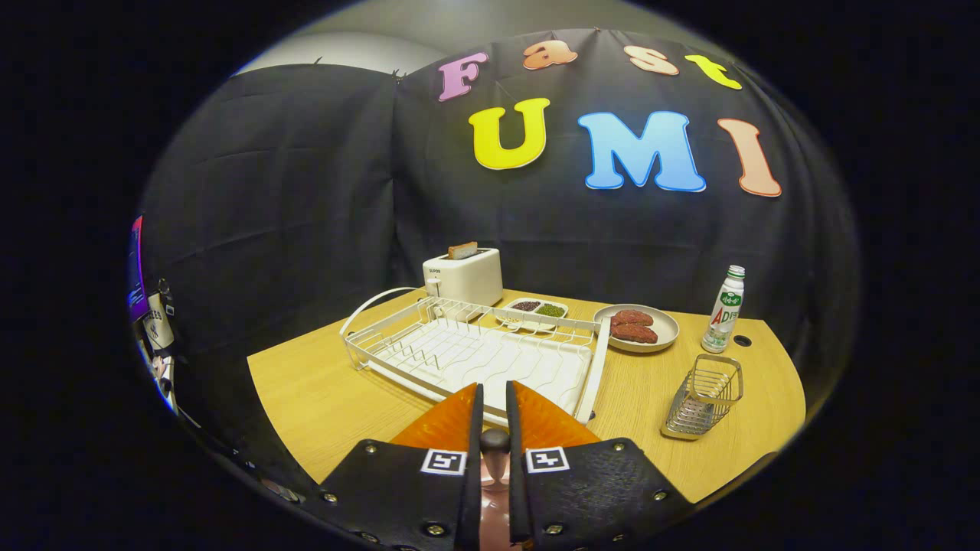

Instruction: Take the plate from the dish rack, then take the spoon from the basket and place it into the plate.

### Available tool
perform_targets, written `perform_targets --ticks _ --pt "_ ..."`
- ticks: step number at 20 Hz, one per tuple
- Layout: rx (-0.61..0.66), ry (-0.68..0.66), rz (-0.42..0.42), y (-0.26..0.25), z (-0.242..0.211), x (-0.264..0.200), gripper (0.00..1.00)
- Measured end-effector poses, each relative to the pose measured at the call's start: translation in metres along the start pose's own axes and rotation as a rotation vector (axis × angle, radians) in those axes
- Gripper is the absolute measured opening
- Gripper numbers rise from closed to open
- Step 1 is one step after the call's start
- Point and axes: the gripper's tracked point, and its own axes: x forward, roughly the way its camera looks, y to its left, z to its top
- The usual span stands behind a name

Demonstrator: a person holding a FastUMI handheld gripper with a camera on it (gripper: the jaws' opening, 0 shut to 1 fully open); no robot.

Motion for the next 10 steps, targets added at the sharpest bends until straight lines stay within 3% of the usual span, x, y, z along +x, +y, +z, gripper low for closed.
perform_targets --ticks 1,2,6,10 --pt "0.005 -0.015 -0.023 -0.006 0.007 -0.001 0.14" --pt "0.017 -0.051 -0.069 -0.017 0.019 -0.008 0.22" --pt "0.046 -0.133 -0.228 -0.065 0.064 -0.027 0.82" --pt "0.051 -0.208 -0.343 -0.109 0.095 -0.054 0.82"
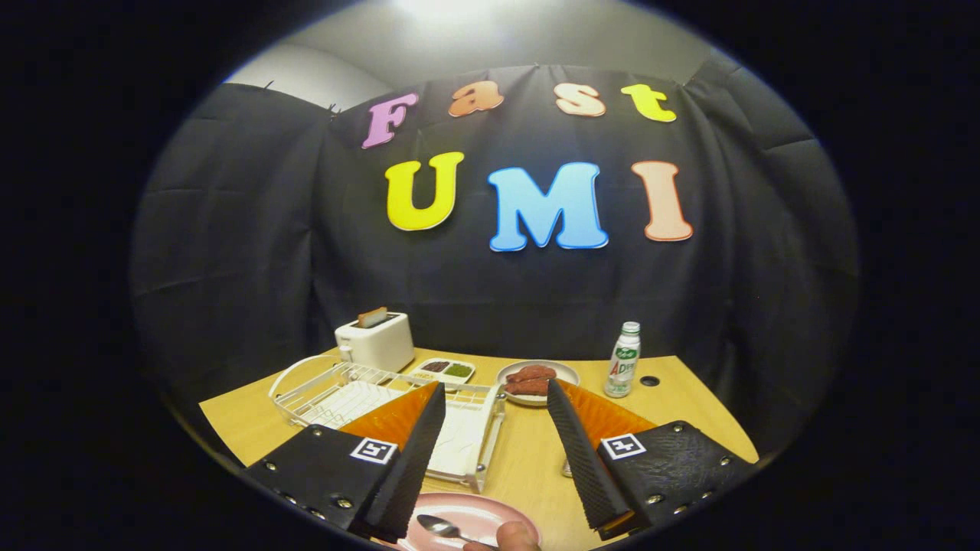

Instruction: Take the plate from the dish rack, then take the spoon from the basket and place it into the plate.

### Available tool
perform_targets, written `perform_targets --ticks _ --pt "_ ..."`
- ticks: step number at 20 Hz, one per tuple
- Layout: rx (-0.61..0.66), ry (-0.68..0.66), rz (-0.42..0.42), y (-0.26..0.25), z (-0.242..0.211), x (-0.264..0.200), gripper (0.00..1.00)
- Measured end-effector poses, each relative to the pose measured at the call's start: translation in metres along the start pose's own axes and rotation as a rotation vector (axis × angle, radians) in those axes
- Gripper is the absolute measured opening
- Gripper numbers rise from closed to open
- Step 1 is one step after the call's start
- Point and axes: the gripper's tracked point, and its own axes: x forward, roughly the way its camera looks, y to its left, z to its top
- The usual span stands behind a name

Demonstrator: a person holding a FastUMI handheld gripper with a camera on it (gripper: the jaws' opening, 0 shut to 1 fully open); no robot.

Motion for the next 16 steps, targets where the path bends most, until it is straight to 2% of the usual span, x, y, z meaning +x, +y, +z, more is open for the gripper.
perform_targets --ticks 2,7,16 --pt "-0.003 -0.028 -0.059 -0.027 0.013 -0.007 0.82" --pt "-0.017 -0.074 -0.145 -0.065 0.035 -0.023 0.82" --pt "-0.029 -0.138 -0.202 -0.105 0.066 -0.033 0.82"
